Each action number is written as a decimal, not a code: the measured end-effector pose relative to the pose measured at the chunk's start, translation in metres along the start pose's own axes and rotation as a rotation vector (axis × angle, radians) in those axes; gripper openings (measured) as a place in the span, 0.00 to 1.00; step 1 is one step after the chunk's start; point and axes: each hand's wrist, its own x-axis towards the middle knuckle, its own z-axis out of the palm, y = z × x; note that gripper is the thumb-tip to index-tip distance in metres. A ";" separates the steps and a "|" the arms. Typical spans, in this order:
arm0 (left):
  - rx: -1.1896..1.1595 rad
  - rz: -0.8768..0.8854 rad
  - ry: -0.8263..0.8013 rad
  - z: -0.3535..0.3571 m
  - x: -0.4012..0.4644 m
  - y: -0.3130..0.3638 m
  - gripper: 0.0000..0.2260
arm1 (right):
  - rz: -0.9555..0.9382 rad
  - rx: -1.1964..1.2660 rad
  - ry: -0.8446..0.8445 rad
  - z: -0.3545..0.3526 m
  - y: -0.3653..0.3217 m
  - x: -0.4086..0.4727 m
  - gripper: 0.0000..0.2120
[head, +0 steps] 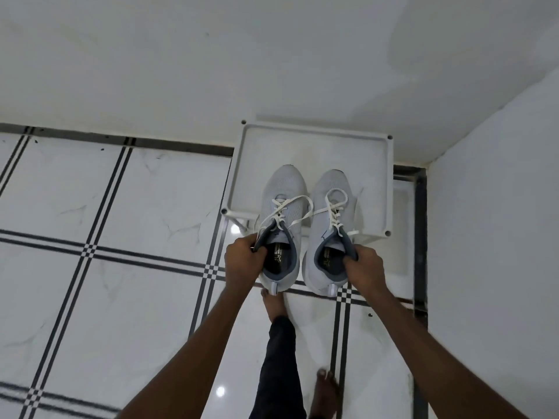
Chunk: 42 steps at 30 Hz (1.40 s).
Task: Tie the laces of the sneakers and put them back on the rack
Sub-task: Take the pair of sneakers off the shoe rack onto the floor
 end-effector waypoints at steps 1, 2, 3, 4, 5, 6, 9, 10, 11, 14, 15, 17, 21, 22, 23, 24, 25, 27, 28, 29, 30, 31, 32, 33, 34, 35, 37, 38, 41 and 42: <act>0.004 -0.006 0.015 0.003 -0.031 -0.013 0.05 | -0.004 0.001 -0.015 0.007 0.019 -0.025 0.07; -0.009 -0.004 0.030 0.005 -0.028 -0.018 0.04 | 0.001 0.011 0.005 0.008 0.024 -0.022 0.07; -0.015 -0.013 0.031 0.009 -0.033 -0.025 0.04 | 0.011 0.019 0.004 0.012 0.030 -0.026 0.07; 0.001 -0.034 0.026 0.012 -0.045 -0.033 0.04 | 0.015 0.014 -0.009 0.016 0.039 -0.038 0.06; 0.011 -0.055 0.018 0.013 -0.053 -0.039 0.03 | 0.017 0.002 -0.019 0.018 0.045 -0.047 0.06; 0.015 -0.065 0.010 0.015 -0.060 -0.046 0.03 | 0.020 -0.004 -0.026 0.023 0.052 -0.054 0.05; 0.045 -0.081 -0.014 0.033 -0.083 -0.084 0.05 | 0.059 -0.043 -0.063 0.054 0.085 -0.070 0.04; 0.052 -0.089 -0.028 0.042 -0.086 -0.097 0.05 | 0.084 -0.055 -0.075 0.068 0.096 -0.072 0.03; 0.054 -0.100 -0.042 0.051 -0.088 -0.109 0.05 | 0.114 -0.053 -0.080 0.082 0.106 -0.073 0.03; 0.062 -0.112 -0.077 0.086 -0.075 -0.150 0.06 | 0.167 -0.064 -0.087 0.126 0.135 -0.057 0.05; 0.068 -0.108 -0.087 0.103 -0.066 -0.167 0.05 | 0.173 -0.067 -0.081 0.145 0.147 -0.047 0.06; 0.060 -0.108 -0.084 0.139 -0.047 -0.201 0.05 | 0.175 -0.075 -0.068 0.184 0.171 -0.023 0.07; 0.054 -0.105 -0.053 0.213 -0.008 -0.264 0.06 | 0.192 -0.098 -0.037 0.258 0.220 0.034 0.10; 0.061 -0.117 -0.047 0.232 0.003 -0.279 0.06 | 0.197 -0.100 -0.019 0.275 0.231 0.048 0.11; 0.069 -0.121 -0.039 0.250 0.015 -0.295 0.05 | 0.198 -0.098 0.002 0.292 0.241 0.063 0.11; 0.074 -0.126 -0.030 0.266 0.025 -0.308 0.05 | 0.195 -0.094 0.018 0.308 0.250 0.077 0.11; 0.079 -0.127 -0.022 0.281 0.035 -0.321 0.05 | 0.190 -0.097 0.030 0.321 0.257 0.089 0.10; 0.087 -0.132 -0.001 0.304 0.051 -0.342 0.05 | 0.179 -0.098 0.060 0.344 0.271 0.112 0.10; 0.088 -0.136 0.015 0.313 0.058 -0.351 0.04 | 0.170 -0.093 0.080 0.353 0.276 0.121 0.09; 0.086 -0.134 0.032 0.320 0.064 -0.359 0.04 | 0.160 -0.093 0.100 0.361 0.281 0.128 0.08; 0.084 -0.129 0.048 0.324 0.067 -0.366 0.05 | 0.154 -0.095 0.113 0.367 0.285 0.132 0.08; 0.082 -0.122 0.061 0.327 0.070 -0.372 0.06 | 0.148 -0.094 0.131 0.370 0.287 0.132 0.07; 0.075 -0.121 0.073 0.327 0.071 -0.377 0.07 | 0.145 -0.093 0.156 0.373 0.286 0.130 0.08; 0.065 -0.123 0.088 0.326 0.074 -0.384 0.08 | 0.133 -0.098 0.203 0.377 0.281 0.127 0.09; 0.053 -0.123 0.101 0.323 0.076 -0.390 0.09 | 0.101 -0.103 0.270 0.381 0.275 0.123 0.13; 0.043 -0.122 0.116 0.318 0.078 -0.397 0.10 | 0.029 -0.112 0.343 0.385 0.266 0.120 0.17; 0.038 -0.133 0.133 0.307 0.082 -0.410 0.10 | -0.148 -0.142 0.450 0.398 0.242 0.115 0.25; 0.040 -0.146 0.136 0.301 0.083 -0.416 0.10 | -0.213 -0.156 0.479 0.404 0.228 0.113 0.27; 0.015 -0.163 0.153 0.288 0.089 -0.432 0.07 | -0.377 -0.170 0.423 0.434 0.186 0.113 0.20; 0.000 -0.158 0.155 0.285 0.091 -0.436 0.06 | -0.399 -0.159 0.343 0.446 0.174 0.115 0.16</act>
